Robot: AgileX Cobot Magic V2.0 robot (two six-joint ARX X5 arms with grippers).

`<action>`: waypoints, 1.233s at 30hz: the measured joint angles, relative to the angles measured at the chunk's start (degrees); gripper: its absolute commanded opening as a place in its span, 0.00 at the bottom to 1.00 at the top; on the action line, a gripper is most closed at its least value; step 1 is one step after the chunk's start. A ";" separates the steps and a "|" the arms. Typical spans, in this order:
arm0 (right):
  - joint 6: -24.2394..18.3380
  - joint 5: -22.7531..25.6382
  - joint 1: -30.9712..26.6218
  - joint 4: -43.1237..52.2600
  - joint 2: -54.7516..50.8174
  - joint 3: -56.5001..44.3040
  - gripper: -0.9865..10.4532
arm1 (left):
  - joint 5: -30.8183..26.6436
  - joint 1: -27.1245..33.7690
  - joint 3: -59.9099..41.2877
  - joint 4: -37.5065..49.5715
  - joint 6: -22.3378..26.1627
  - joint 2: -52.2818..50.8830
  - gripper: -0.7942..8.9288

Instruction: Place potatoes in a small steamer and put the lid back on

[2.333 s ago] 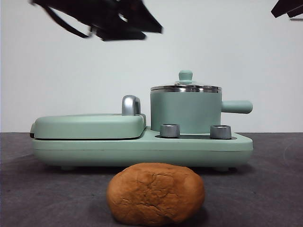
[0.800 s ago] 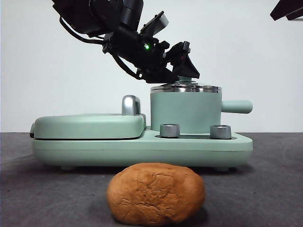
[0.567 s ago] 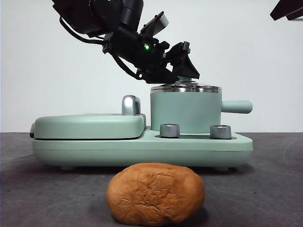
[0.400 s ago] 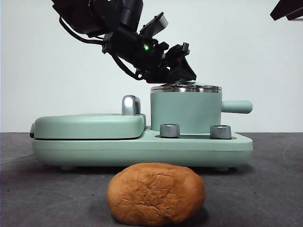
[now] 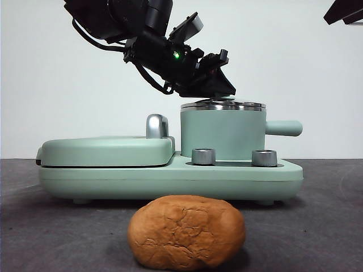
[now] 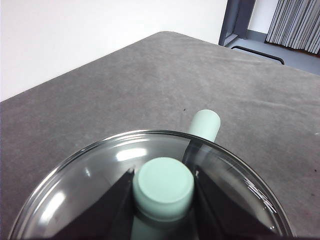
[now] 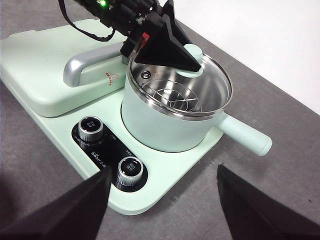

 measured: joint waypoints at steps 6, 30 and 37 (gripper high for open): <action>0.00 0.02 0.00 0.00 0.00 0.00 0.38 | 0.00 0.00 0.00 0.00 0.00 0.00 0.10; 0.00 0.00 0.00 0.00 -0.02 0.00 0.38 | -0.22 0.00 0.04 -5.29 -0.76 -13.22 0.10; 0.44 -0.11 0.00 0.00 -0.02 -0.02 0.38 | -1.66 0.04 0.07 -15.23 -0.17 -21.99 0.10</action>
